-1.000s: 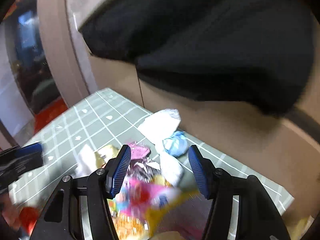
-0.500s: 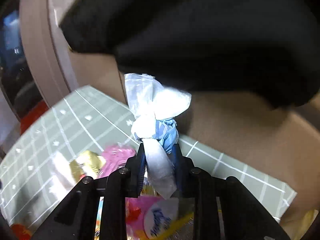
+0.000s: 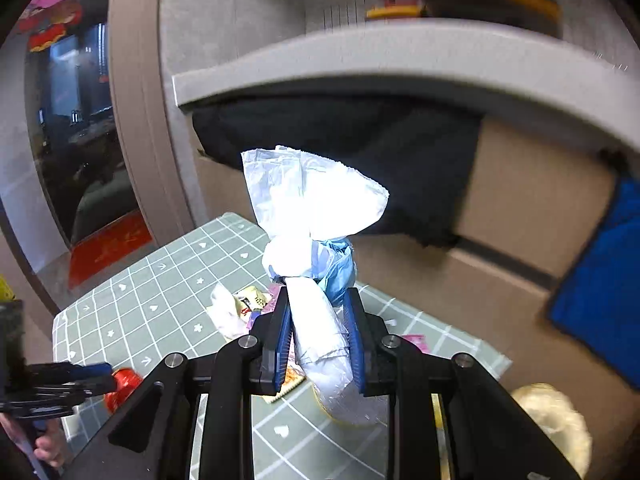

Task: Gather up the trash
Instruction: 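Grasp the red paper cup rim with the left tool, then carry cup and tissues over the bin and open both tools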

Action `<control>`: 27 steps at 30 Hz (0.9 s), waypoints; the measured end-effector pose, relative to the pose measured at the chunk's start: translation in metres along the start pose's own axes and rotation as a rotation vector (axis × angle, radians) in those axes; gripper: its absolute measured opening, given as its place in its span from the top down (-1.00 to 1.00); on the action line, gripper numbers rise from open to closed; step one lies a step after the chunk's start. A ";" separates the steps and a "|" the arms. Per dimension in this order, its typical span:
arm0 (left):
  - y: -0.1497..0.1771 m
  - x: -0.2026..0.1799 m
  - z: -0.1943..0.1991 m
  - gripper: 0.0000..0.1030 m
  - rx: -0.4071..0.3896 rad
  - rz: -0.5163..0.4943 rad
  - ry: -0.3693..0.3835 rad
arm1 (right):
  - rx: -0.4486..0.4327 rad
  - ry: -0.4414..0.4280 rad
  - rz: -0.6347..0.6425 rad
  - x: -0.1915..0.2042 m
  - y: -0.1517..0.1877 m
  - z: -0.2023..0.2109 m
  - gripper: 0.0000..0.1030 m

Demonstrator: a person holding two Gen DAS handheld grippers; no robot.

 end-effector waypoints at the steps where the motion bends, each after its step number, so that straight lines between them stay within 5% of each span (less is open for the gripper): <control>1: 0.003 0.000 -0.001 0.28 0.013 0.013 0.000 | -0.007 0.006 0.006 0.002 -0.001 0.010 0.56; 6: 0.013 -0.005 -0.004 0.30 0.047 0.063 0.016 | -0.023 0.013 0.022 0.006 0.004 0.042 0.56; 8: 0.012 -0.013 -0.005 0.65 0.056 0.049 0.029 | -0.027 0.013 0.028 0.009 0.008 0.051 0.56; 13: 0.006 -0.046 0.012 0.91 -0.014 -0.059 0.004 | -0.037 0.021 0.032 0.012 0.022 0.065 0.56; 27: -0.004 -0.142 0.092 0.94 -0.254 -0.284 0.046 | -0.127 0.062 0.005 0.006 0.041 0.132 0.56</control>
Point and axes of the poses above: each gripper's, at about its wrist camera, not at the fingertips, and z roughly against the way its jaws point, x to its left, y to its underside, the point moved 2 cm from there along -z, roughly the way its jaws point, and after that the axes turned 15 degrees about -y, right-handed, at the moved point
